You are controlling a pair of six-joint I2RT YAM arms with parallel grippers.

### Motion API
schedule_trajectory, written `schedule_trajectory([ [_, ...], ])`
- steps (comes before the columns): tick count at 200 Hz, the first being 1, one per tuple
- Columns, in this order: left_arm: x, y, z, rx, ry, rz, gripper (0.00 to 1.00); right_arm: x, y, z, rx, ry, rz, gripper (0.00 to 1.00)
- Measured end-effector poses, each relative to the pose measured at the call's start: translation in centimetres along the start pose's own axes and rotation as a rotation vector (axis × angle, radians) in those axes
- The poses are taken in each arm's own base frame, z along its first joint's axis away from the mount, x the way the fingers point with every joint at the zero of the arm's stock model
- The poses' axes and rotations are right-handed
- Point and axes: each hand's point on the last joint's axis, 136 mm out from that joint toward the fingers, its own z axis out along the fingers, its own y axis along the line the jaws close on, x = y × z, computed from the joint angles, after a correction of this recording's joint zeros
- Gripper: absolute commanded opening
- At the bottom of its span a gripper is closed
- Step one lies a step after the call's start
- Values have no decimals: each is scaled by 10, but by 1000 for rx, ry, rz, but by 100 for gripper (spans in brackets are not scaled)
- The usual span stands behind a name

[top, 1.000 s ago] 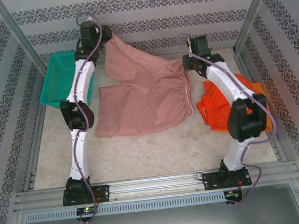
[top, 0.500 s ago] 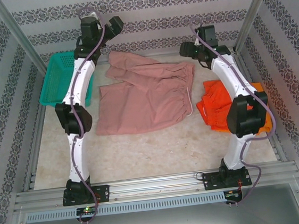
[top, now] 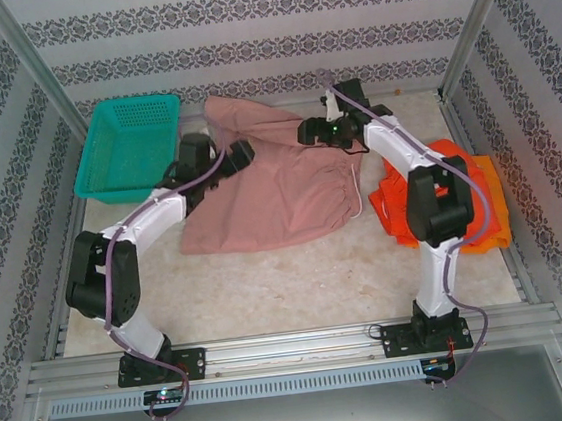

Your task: Fold and stack the shorts

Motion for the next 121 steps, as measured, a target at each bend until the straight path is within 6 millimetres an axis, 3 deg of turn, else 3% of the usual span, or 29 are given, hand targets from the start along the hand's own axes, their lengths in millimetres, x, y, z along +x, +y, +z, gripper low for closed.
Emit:
schedule_trajectory([
  [22,39,15,8,-24,59,-21,95,2,1,26,-18,39,17,86],
  [72,78,5,20,12,87,-7,93,-27,9,68,-70,26,42,87],
  [121,126,41,23,-59,152,-14,92,-47,1,99,-82,2,98,87],
])
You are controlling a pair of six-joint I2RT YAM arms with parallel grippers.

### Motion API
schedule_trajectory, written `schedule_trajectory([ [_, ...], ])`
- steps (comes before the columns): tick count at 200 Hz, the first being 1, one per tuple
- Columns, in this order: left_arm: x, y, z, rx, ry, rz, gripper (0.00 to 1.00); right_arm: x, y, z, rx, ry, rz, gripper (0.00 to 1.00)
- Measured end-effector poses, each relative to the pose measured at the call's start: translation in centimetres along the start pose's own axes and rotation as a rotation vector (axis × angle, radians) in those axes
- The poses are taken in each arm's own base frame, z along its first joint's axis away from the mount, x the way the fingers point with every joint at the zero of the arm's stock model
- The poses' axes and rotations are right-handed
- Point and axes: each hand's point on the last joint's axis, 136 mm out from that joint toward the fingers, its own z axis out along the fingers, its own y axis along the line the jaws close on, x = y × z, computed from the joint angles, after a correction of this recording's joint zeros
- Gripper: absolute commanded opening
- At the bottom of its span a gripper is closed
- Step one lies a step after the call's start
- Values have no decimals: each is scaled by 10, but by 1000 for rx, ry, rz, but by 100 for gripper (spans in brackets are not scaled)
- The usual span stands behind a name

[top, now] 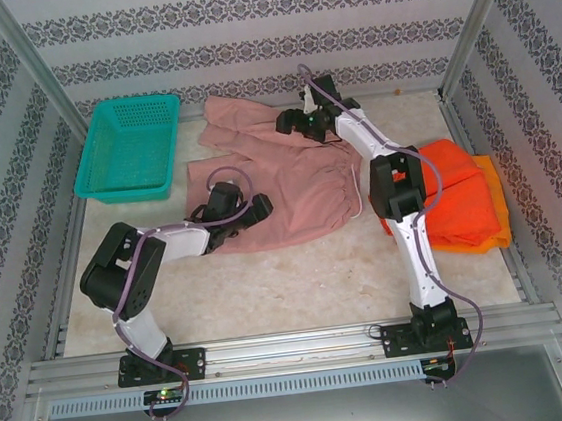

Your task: Fold and stack the shorts

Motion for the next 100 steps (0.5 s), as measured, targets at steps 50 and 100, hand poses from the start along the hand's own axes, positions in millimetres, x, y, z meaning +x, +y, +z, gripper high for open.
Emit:
schedule_trajectory([
  [50,12,10,-16,11,-39,-7,92,-15,-19,13,32,-40,45,87],
  [100,31,25,-42,33,-82,-37,91,-25,-45,16,104,-81,97,87],
])
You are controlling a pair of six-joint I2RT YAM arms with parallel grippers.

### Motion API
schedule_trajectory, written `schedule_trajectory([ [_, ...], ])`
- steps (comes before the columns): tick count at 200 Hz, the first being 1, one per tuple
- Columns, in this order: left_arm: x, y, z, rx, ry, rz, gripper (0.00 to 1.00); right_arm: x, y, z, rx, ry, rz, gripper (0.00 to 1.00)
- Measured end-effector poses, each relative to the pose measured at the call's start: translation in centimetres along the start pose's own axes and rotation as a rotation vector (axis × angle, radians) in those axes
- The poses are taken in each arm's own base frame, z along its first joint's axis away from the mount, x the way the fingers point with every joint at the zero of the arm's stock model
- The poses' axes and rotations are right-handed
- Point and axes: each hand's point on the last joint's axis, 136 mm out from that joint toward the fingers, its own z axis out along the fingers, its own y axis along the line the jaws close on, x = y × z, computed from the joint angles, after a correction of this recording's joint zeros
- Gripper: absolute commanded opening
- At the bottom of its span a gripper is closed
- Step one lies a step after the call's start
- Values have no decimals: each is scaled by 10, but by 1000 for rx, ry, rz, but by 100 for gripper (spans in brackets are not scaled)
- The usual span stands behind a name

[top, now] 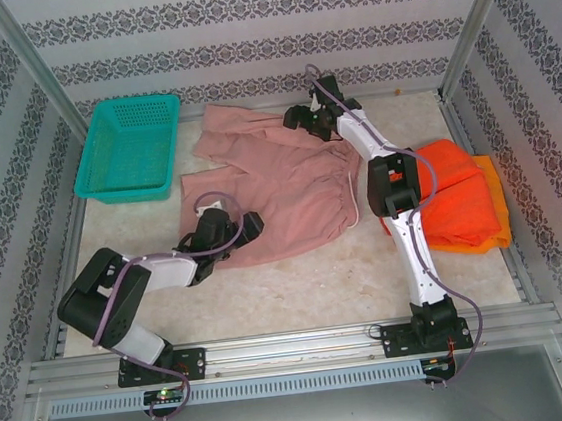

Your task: Fold and stack the shorts

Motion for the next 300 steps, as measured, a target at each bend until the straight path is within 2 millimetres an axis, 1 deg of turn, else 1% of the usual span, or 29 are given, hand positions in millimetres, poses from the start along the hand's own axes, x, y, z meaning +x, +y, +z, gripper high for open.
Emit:
schedule_trajectory([
  [47,10,13,-23,12,-32,-39,91,-7,-32,3,67,-20,118,88],
  [81,15,15,-31,15,-39,-62,91,-11,-41,2,75,-31,209,89],
  [124,22,23,-43,4,-41,-91,91,-12,-42,1,77,-38,279,89],
  [157,26,29,-52,-11,-40,-107,91,-12,-39,1,64,-30,296,90],
  [183,27,33,-56,-28,-41,-112,92,-10,-29,-1,49,-25,273,90],
  [195,27,35,-58,-37,-43,-114,92,-10,-19,-4,37,-27,239,90],
  [208,28,37,-60,-44,-43,-115,94,-13,-5,-13,24,-39,196,90],
  [218,27,36,-60,-44,-43,-115,97,-15,9,-25,10,-47,160,90],
  [236,27,36,-63,-46,-42,-115,100,-16,40,-55,-26,-61,94,90],
  [246,27,36,-65,-57,-35,-114,100,-10,57,-76,-45,-64,57,90],
  [260,29,39,-69,-88,-14,-107,100,7,77,-108,-67,-63,3,91],
  [271,28,39,-73,-112,-1,-95,100,28,87,-133,-80,-56,-39,91],
  [286,18,30,-82,-111,-15,-78,100,57,95,-161,-98,-46,-73,91],
  [300,4,16,-92,-83,-54,-67,100,86,97,-176,-115,-18,-90,91],
])
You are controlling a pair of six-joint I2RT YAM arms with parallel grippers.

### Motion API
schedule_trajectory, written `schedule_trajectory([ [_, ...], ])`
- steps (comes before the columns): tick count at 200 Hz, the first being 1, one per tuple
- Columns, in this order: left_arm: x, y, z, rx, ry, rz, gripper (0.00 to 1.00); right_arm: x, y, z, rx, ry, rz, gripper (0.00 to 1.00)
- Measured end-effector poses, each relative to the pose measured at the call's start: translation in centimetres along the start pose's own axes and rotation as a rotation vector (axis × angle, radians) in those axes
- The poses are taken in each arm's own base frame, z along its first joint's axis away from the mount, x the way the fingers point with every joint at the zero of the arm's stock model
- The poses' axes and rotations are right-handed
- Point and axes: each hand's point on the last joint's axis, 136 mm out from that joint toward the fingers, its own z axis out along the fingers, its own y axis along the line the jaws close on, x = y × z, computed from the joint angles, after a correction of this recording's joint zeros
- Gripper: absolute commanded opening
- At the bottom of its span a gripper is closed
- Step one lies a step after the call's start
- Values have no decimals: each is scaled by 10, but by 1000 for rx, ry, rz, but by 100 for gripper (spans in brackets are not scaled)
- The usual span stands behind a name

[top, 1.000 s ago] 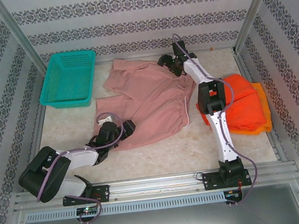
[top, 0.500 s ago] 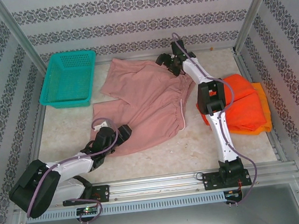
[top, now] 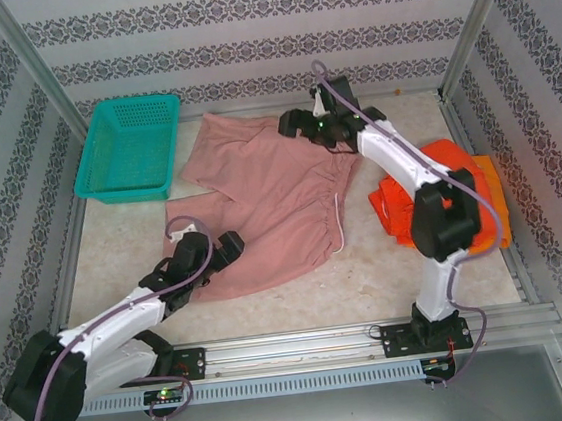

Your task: Fold and stack the shorts

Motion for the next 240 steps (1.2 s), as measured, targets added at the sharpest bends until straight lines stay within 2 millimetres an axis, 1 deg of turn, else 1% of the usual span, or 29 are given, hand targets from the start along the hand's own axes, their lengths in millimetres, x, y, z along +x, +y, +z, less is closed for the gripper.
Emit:
schedule_trajectory([
  [9,-8,-7,-6,19,-25,0,100,17,-1,-4,-6,24,-2,91],
  [21,-14,-11,-13,31,-48,0,100,38,-8,-3,-5,61,5,91],
  [38,-14,-5,-17,10,-52,2,100,68,-24,9,23,123,23,90],
  [47,-12,0,-17,-4,-47,3,100,84,-36,15,47,160,39,91],
  [60,-5,9,-16,-30,-30,6,100,100,-49,21,74,201,53,90],
  [81,6,26,-14,-77,-2,8,100,112,-64,32,104,238,72,90],
  [91,10,33,-13,-97,8,9,100,113,-71,37,114,244,82,91],
  [115,14,45,-12,-130,8,4,100,105,-103,52,159,253,139,90],
  [136,19,55,-11,-154,15,-4,100,87,-132,65,194,243,191,90],
  [154,19,58,-10,-165,17,-7,100,65,-143,74,197,216,214,90],
  [172,16,59,-12,-174,10,-11,100,44,-150,81,187,190,227,90],
  [188,7,55,-17,-182,-5,-17,100,34,-153,85,172,178,235,90],
  [204,-4,50,-27,-187,-29,-31,100,31,-152,84,158,178,243,90],
  [219,-12,47,-38,-187,-49,-53,95,31,-149,81,150,175,241,91],
  [231,-14,50,-49,-197,-59,-77,92,33,-144,72,144,170,238,91],
  [240,-13,55,-56,-209,-60,-91,91,33,-138,60,138,163,234,91],
])
